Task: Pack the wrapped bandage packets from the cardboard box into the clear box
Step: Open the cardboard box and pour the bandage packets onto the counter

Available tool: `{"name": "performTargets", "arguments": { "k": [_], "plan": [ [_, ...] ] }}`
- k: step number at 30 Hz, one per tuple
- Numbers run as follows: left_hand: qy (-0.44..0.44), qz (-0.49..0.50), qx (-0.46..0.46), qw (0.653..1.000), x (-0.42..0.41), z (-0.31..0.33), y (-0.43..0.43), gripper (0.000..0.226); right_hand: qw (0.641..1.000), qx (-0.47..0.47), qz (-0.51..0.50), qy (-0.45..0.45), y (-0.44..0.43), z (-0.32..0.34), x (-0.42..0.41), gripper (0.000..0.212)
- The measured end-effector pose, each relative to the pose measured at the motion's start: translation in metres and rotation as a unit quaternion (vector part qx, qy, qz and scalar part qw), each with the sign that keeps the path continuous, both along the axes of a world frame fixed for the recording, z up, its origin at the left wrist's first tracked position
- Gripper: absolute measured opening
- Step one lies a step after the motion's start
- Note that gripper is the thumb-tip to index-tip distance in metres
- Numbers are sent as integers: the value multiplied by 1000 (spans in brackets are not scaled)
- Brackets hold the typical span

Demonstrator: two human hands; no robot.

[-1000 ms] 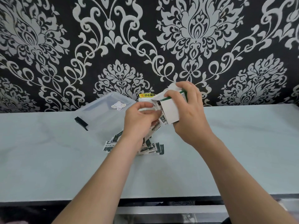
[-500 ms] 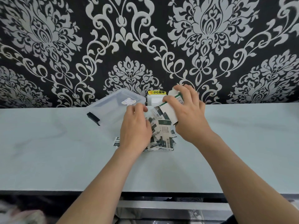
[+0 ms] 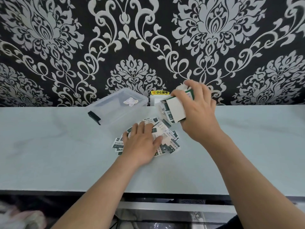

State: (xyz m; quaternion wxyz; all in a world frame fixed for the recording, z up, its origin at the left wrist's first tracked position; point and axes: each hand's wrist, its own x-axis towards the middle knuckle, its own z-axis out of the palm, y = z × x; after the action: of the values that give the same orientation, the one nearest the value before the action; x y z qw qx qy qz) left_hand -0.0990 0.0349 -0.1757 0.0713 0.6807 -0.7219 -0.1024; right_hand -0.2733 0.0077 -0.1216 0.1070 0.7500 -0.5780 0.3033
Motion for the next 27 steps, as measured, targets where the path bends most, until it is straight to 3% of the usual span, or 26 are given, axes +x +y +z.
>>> {"name": "performTargets", "arguments": {
  "k": [6, 11, 14, 18, 23, 27],
  "plan": [
    [-1, 48, 18, 999, 19, 1, -3, 56, 1000, 5, 13, 7, 1, -3, 10, 84],
    [14, 77, 66, 995, 32, 14, -3, 71, 1000, 0, 18, 23, 4, -4, 20, 83],
    [66, 40, -2, 997, 29, 30, 1, 75, 999, -6, 22, 27, 4, -4, 26, 82],
    [251, -49, -62, 965, 16, 52, 9, 66, 998, -15, 30, 44, 7, -2, 37, 82],
    [200, -9, -89, 976, 33, 47, 0, 52, 997, -29, 15, 66, 8, 1, 50, 80],
    [255, 19, -93, 962, 43, 45, -1, 79, 997, -23, 10, 72, 7, 1, 59, 77]
  ]
}}
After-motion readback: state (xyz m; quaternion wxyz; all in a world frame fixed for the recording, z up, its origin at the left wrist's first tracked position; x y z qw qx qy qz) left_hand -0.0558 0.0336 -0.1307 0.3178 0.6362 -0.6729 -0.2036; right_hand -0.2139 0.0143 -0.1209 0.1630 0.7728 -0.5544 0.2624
